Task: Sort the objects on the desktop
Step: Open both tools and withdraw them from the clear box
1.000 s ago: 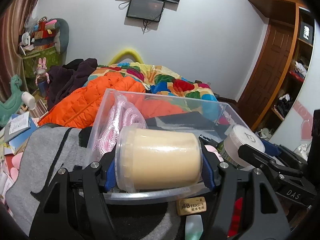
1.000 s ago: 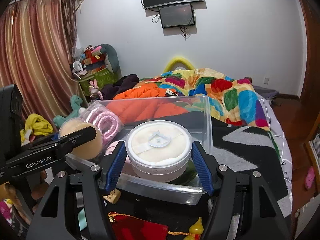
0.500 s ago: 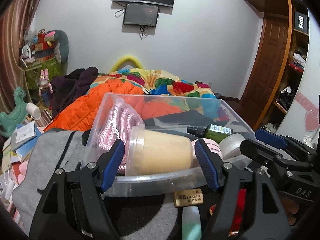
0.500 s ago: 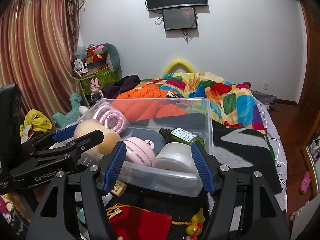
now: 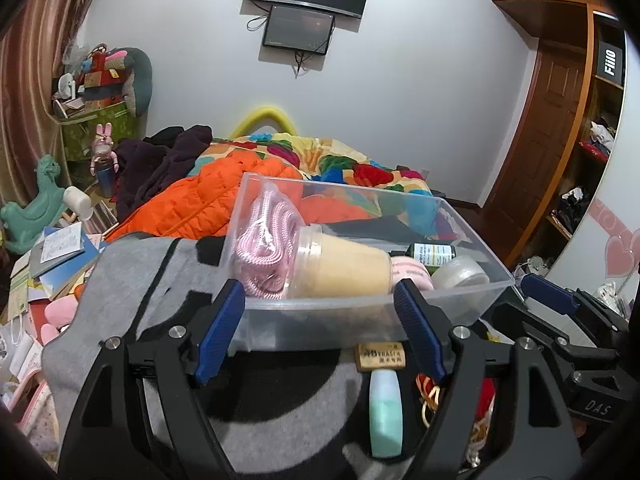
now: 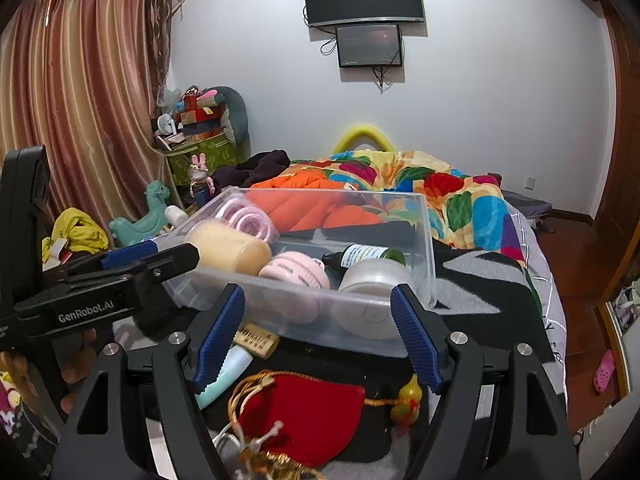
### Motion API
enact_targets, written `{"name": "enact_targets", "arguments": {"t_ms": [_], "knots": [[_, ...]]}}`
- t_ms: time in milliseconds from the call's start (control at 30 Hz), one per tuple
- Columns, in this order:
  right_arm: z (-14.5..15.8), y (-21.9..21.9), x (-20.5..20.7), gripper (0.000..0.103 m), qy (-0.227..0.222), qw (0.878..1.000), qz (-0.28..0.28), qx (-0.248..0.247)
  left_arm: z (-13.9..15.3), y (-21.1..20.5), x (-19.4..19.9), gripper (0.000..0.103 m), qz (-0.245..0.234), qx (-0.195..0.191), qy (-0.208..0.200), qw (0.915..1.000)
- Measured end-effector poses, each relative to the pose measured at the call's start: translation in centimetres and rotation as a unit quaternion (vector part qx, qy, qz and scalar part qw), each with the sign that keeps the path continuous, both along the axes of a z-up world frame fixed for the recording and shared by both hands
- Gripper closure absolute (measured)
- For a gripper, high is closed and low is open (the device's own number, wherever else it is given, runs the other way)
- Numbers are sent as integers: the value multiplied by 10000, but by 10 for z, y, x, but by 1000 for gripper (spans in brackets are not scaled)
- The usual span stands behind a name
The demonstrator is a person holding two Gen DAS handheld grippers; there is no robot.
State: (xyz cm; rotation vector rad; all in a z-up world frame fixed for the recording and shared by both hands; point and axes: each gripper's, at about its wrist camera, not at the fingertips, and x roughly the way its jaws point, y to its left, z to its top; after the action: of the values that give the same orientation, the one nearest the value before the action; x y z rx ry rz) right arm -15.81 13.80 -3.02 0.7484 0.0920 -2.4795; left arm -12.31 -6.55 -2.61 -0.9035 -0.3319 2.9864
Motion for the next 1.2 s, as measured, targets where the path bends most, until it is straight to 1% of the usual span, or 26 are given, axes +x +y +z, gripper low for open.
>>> {"name": "enact_targets", "arguments": {"t_ms": [133,267,367,467,600,733,967,1033,1067,1200], "knots": [[0,3,9,30,-12,10000,-27,2,4,2,13,22,-39,-46,7,10000],[2,7,19,30,-3,10000,-90,-29,6,4,27,15,-121,-68,2,9999],[2,11,25,27,12,9999,-139,-54,6,7,35,14,-183,-105,-28,9998],[1,16,32,26,25,9997,-232,-50,4,10,44,13,-253,-85,-104,9996],[0,24,43,26,68,9993,-371,-30,-2,14,56,12,-358,50,-171,9992],[-3,35,48,25,-9,9987,-488,-112,-10,24,69,12,-563,193,-254,9979],[-11,54,46,25,-182,9967,-770,-160,-24,48,89,11,-938,192,-460,9943],[-14,57,46,25,-239,9964,-795,-169,-30,53,94,9,-1026,213,-516,9932],[-15,58,46,25,-273,9962,-809,-171,-36,57,96,6,-1073,267,-575,9922],[-22,62,46,25,-364,9956,-841,-171,-56,66,95,6,-1090,410,-879,9893]]}}
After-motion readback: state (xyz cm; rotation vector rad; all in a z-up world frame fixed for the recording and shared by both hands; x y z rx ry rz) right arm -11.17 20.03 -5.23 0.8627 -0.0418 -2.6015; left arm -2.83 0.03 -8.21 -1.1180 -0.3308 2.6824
